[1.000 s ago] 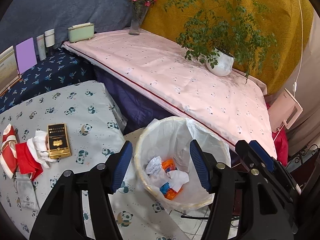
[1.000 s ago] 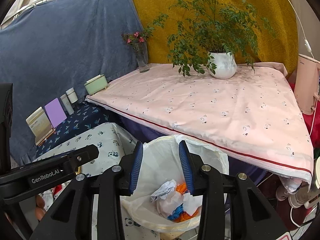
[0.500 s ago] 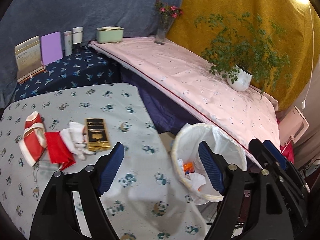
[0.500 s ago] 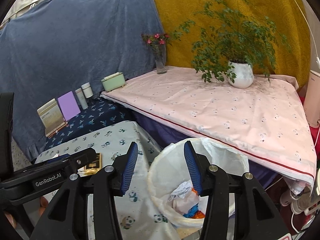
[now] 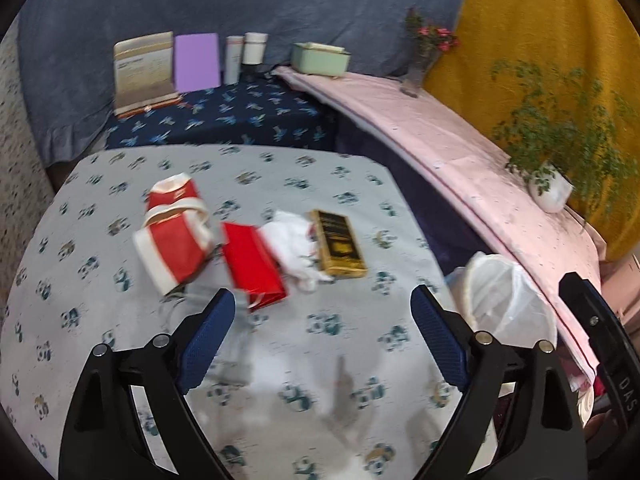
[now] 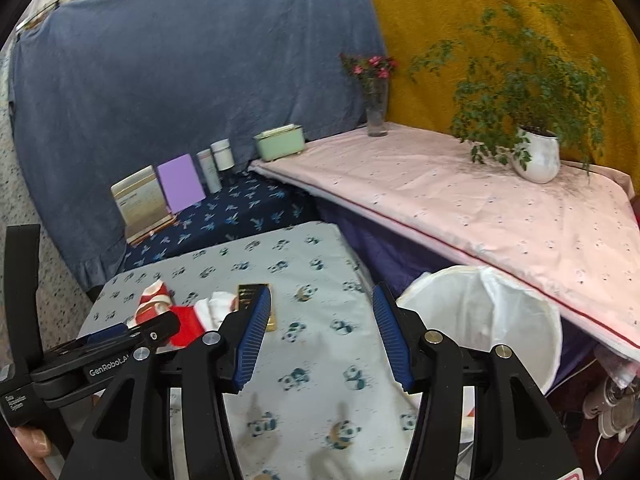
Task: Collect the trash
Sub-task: 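Move both grippers back over the table toward the red bag and grey pouch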
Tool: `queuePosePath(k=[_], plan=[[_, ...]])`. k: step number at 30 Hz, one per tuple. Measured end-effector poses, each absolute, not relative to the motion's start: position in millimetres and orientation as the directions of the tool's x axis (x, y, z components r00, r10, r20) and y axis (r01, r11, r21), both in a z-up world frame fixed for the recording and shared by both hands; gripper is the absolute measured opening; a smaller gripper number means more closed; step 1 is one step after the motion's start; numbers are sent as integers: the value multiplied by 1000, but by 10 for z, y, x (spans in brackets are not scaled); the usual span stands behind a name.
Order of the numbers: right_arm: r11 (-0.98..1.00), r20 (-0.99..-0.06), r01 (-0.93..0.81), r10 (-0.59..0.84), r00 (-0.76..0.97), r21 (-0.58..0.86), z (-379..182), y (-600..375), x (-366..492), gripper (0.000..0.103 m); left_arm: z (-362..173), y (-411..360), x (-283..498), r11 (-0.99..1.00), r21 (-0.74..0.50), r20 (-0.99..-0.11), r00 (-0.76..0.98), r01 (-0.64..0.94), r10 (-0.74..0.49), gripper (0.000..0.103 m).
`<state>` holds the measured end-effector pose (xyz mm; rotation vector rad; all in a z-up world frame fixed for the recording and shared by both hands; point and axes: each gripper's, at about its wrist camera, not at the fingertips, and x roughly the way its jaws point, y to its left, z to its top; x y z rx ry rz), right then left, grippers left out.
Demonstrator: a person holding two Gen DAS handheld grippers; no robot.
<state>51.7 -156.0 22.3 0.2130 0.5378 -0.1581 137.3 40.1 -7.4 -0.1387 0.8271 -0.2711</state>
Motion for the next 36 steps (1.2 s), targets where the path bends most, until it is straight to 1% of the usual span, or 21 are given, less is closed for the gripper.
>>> queuePosePath(k=[3,7,12,23,24,25,27,28,29,30,31,32,33,34,36], plan=[[972,-534,180,-71,843,154,165,-1384,589,52,-227,637,1387,966,-222,-730,634,133,-255,90],[976,-556,147,-33,830,162,45,-1156,685,52,-469,870,1397,975,-203,-769,603,85,-213,91],[980,-588,116,1,809,160,-138,-925,792,52,-744,1032,1422,978,-201,-811,553,46,-193,91],[985,-648,80,39,761,154,-467,-646,1019,52,-1150,983,1624,986,-160,-860,484,47,-163,90],[985,-654,81,40,756,154,-498,-634,1050,52,-1193,963,1652,987,-153,-866,474,51,-158,88],[985,-658,81,41,752,154,-516,-632,1070,52,-1218,954,1672,986,-156,-869,467,55,-163,83],[985,-666,81,41,745,152,-561,-614,1118,52,-1242,922,1690,989,-134,-870,470,65,-149,78],[985,-669,81,41,742,151,-577,-614,1138,52,-1237,916,1692,989,-128,-869,472,73,-148,68],[985,-673,81,42,739,149,-597,-607,1162,52,-1224,903,1690,988,-124,-867,474,87,-151,61],[986,-675,79,43,736,149,-609,-603,1178,52,-1214,902,1696,989,-119,-867,475,88,-147,46],[986,-679,78,44,733,148,-628,-595,1207,52,-1205,914,1703,988,-122,-867,475,89,-150,25],[986,-682,76,46,730,148,-644,-582,1229,52,-1199,928,1713,987,-134,-868,470,89,-160,16],[986,-685,73,50,727,150,-652,-570,1255,52,-1195,965,1724,984,-157,-870,459,84,-178,4],[986,-689,68,56,723,152,-667,-551,1286,52,-1186,1003,1729,979,-185,-869,452,83,-202,4],[987,-693,55,67,718,152,-692,-487,1345,52,-1139,1074,1715,976,-203,-860,463,77,-216,3]])
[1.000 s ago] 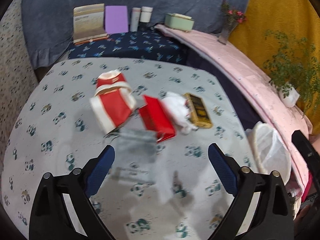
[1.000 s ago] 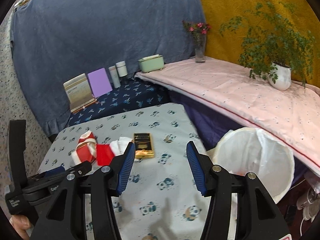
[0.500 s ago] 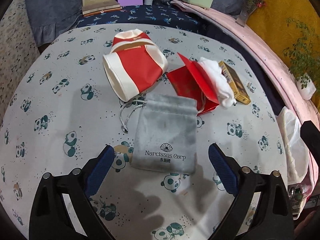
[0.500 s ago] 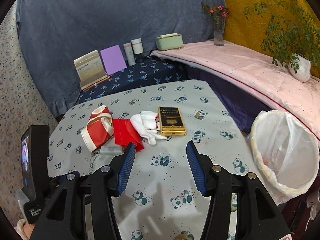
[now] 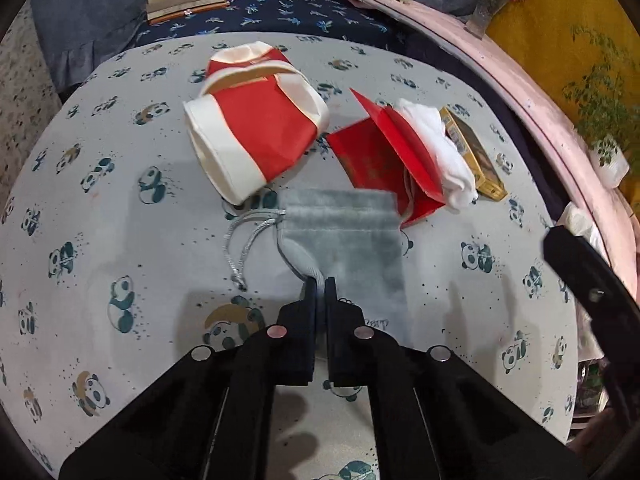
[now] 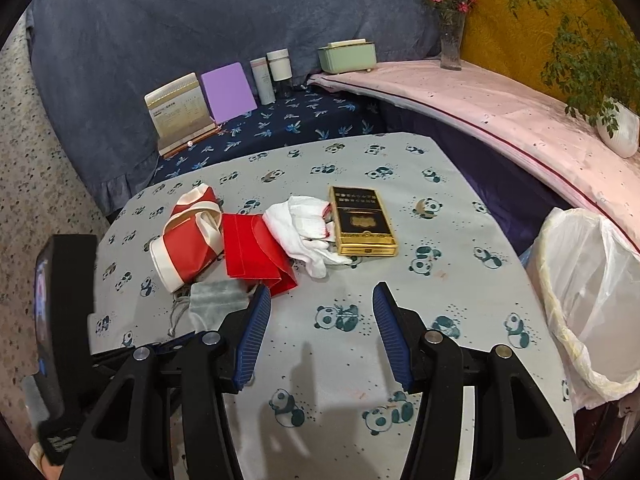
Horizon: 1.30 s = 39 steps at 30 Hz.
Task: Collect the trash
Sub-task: 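Move both grippers back over the table toward the red bag and grey pouch, then grasp the grey drawstring pouch with the left gripper while the right grasps the red paper bag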
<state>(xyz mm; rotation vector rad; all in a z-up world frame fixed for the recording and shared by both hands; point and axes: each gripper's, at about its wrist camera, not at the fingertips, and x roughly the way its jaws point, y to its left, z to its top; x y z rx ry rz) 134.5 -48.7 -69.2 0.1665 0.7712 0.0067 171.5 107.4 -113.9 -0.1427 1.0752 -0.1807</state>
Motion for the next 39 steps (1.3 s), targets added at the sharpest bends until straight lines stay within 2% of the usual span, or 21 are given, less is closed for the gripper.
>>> queuePosePath(k=[12,23,25,27,33,39], plan=[[991,-726,-34,116,678,127,-915,-8,1763,52,-752,1533,1686,963,-266,-809,533,43,-247,3],[996,-766,-40,82,638,74,-1213,81,2063,51,-763,1730,1755,954,-300,-806,532,10,-259,3],[997,-764,-39,78,641,69,-1210,84,2081,40,-760,1728,1756,954,-300,-805,533,11,-260,3],[996,-767,-38,83,636,76,-1204,65,2093,13,-752,1717,1755,954,-301,-802,537,16,-262,3],[993,-737,-47,113,666,110,-1018,10,1990,3,-663,1630,1707,953,-301,-792,548,33,-269,3],[990,-685,-65,131,716,121,-704,-50,1769,1,-491,1540,1586,954,-296,-774,571,57,-274,3]])
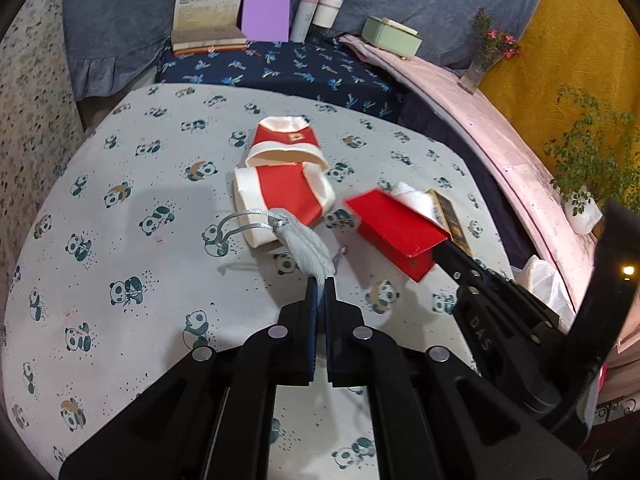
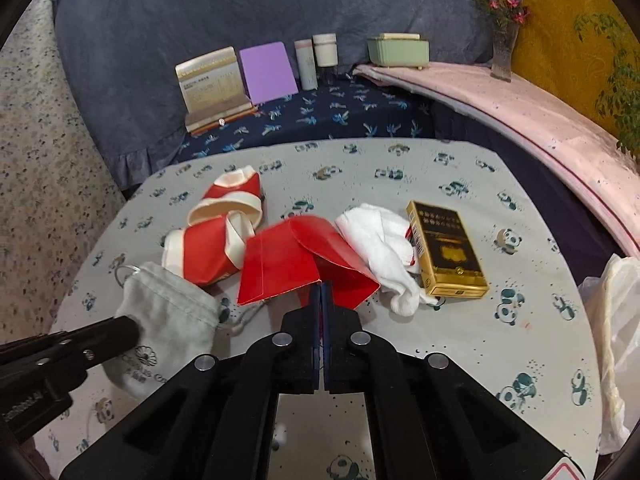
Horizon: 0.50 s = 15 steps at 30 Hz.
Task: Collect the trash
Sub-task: 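Grasp the grey drawstring pouch with the left gripper while the right grasps the red paper bag, then carry the pouch and red bag over the bin with both grippers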
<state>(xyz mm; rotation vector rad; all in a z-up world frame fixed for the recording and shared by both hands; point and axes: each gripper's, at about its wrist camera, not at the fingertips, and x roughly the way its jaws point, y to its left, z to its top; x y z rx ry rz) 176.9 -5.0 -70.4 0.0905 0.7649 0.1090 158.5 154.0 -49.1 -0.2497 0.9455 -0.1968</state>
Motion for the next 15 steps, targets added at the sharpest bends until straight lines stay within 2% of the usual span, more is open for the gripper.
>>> queuePosePath(k=[15], plan=[[989,-559,-34,108,822,141,-25,-512,1175,1,19,981,1246,945,-273,-714,621,180,-324,3]])
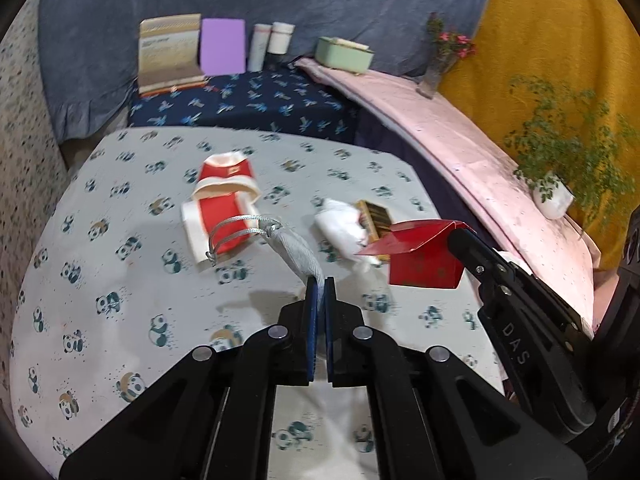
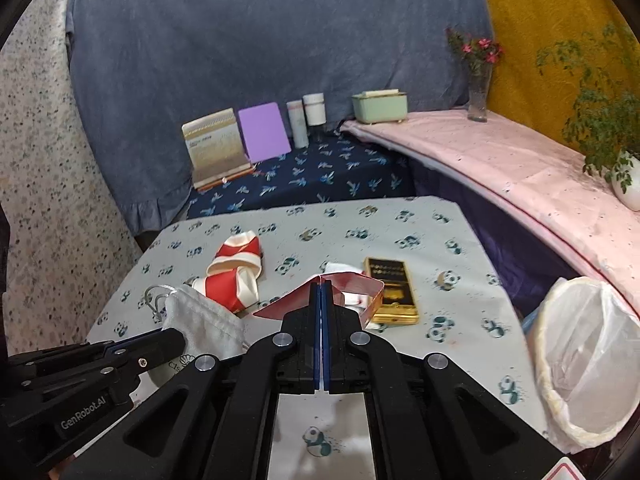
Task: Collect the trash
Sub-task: 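Carry the pouch and red bag over the bin with both grippers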
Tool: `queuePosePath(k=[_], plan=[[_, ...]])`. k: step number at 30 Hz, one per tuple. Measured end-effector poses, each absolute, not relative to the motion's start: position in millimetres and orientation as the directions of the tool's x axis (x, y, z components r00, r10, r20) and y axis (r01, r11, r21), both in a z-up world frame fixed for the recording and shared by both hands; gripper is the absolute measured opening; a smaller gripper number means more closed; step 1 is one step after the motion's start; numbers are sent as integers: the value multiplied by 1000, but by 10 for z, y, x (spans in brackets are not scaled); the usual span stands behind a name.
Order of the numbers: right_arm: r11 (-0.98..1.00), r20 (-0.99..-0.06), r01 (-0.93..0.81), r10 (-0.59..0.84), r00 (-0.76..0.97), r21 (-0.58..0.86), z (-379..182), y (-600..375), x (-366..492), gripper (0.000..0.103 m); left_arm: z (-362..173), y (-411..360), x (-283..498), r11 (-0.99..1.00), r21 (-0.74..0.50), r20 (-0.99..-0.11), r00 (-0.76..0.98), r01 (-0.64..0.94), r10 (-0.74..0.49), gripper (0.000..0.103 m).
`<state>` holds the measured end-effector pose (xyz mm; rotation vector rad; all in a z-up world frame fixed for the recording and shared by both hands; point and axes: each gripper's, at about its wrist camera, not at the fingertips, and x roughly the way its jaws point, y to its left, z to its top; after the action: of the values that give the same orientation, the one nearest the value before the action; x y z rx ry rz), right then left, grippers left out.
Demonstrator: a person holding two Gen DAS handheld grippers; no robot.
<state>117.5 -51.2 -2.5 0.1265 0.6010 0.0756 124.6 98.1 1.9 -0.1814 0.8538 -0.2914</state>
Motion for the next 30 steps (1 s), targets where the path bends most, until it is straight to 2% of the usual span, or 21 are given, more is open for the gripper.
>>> queuePosePath(k=[15,30], plan=[[977,-500,140,-42,865,161,203,-1539,657,1,322,-58,1084,887,-259,-683,577,382,-448,3],[920,-520,333,-185,834,207,-13,-2612,248,1,312,-1158,1010,801,-248,-691,480,545,-541,3]])
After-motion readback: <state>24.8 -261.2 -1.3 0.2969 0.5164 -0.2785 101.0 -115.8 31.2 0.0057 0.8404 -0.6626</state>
